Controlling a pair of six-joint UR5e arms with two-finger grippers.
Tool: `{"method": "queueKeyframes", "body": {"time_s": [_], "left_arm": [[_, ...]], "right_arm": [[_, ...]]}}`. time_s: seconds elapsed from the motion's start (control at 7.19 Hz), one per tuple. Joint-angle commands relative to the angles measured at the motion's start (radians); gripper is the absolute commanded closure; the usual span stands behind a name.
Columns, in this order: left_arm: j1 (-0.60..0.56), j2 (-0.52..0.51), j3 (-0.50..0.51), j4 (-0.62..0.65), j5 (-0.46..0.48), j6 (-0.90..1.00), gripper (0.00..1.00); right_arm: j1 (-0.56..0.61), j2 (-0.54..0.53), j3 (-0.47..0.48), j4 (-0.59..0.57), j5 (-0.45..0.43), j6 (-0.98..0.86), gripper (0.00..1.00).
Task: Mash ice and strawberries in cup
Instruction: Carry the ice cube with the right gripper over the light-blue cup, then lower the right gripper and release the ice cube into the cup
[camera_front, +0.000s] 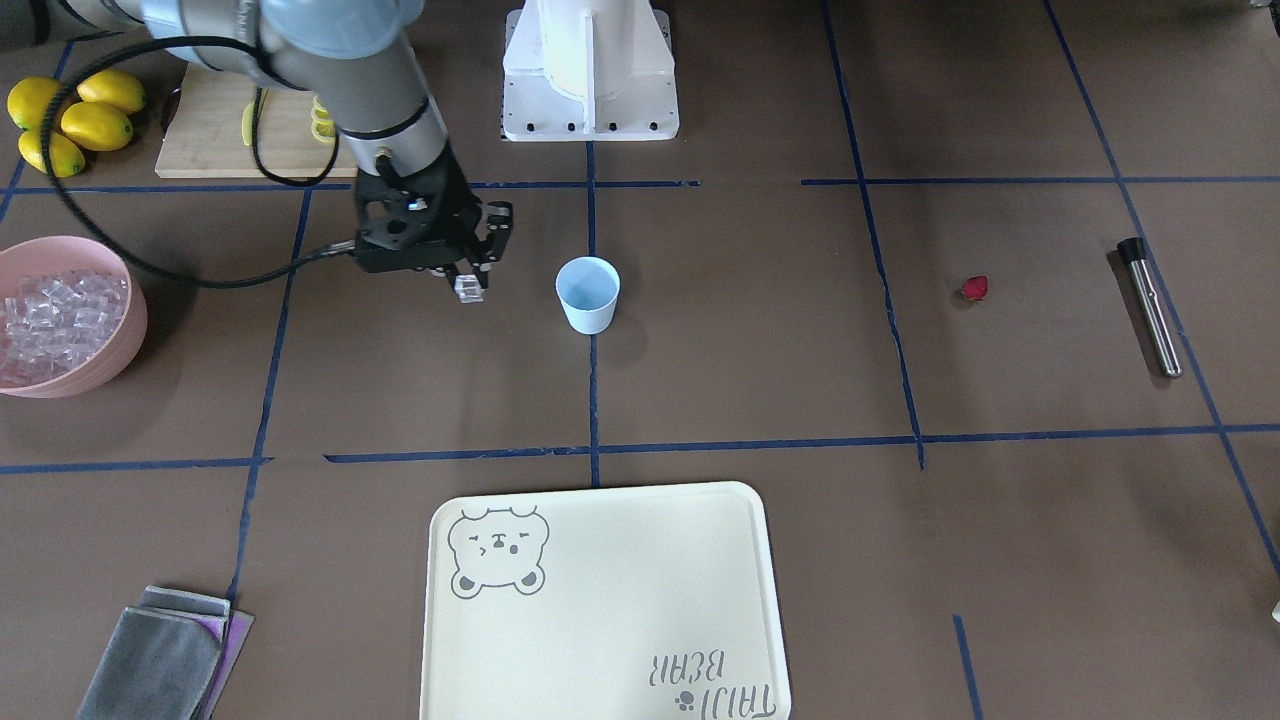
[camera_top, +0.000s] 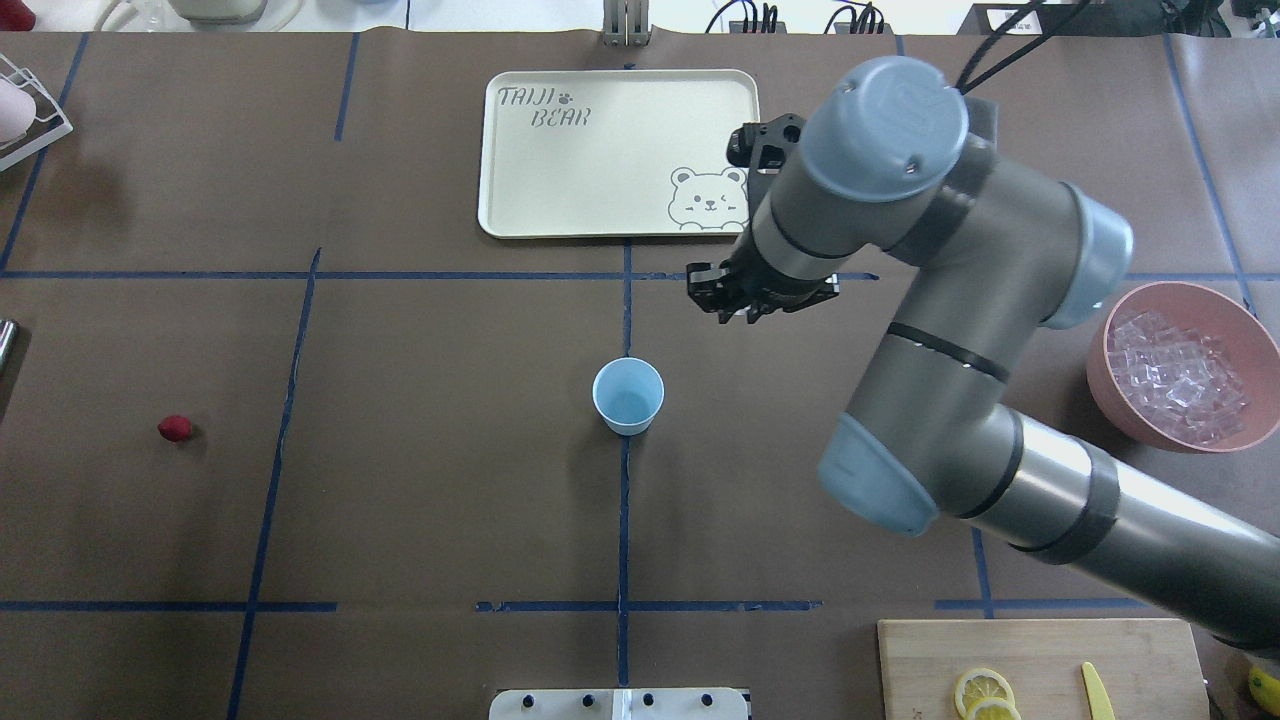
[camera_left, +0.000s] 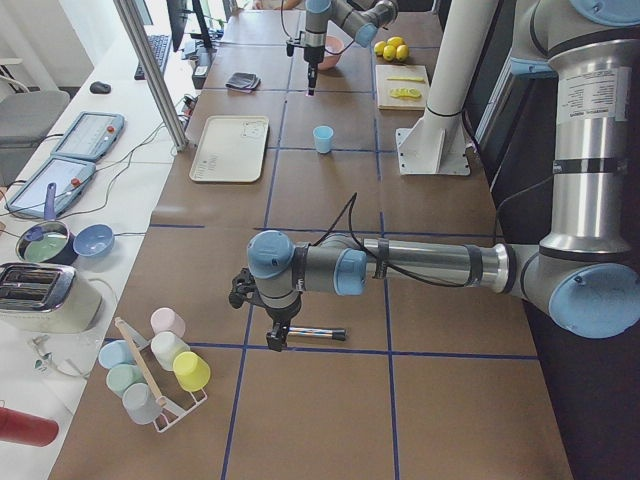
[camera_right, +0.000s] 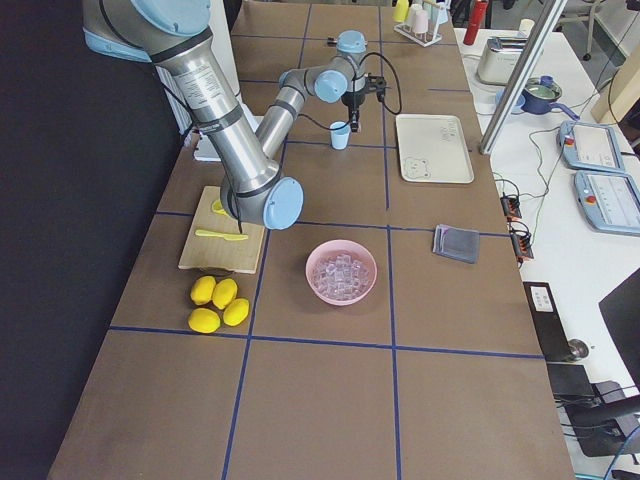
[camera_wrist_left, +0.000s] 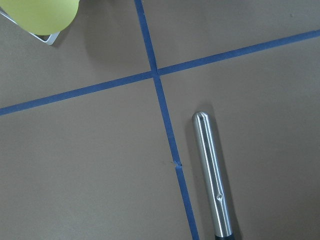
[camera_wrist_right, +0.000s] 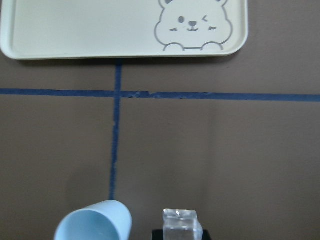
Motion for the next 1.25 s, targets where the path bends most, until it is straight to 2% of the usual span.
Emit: {"method": "queueKeyframes", "body": {"time_s": [0.0, 0.14, 0.56, 0.7, 0.83, 0.97, 1.11], "left_arm": [[0.001, -0.002, 0.002, 0.0, 0.0, 0.0, 0.0], [0.001, -0.002, 0.002, 0.0, 0.0, 0.0, 0.0], [0.001, -0.002, 0.001, 0.0, 0.0, 0.0, 0.0], [0.001, -0.002, 0.001, 0.0, 0.0, 0.0, 0.0], [0.001, -0.002, 0.002, 0.0, 0.0, 0.0, 0.0], [0.001, -0.002, 0.002, 0.0, 0.0, 0.0, 0.0], [0.001, -0.002, 0.002, 0.0, 0.0, 0.0, 0.0]], "right_arm": [[-0.098, 0.158, -0.144, -0.002, -0.099, 0.114, 0.98], [-0.115, 0.181, -0.181, -0.002, -0.103, 0.13, 0.98], [-0.155, 0.14, -0.186, -0.002, -0.131, 0.129, 0.96], [-0.163, 0.133, -0.185, -0.002, -0.131, 0.129, 0.68], [-0.166, 0.131, -0.182, -0.002, -0.134, 0.129, 0.22], [-0.166, 0.131, -0.179, -0.001, -0.133, 0.129, 0.01], [-0.166, 0.134, -0.179, -0.001, -0.131, 0.129, 0.01]]}}
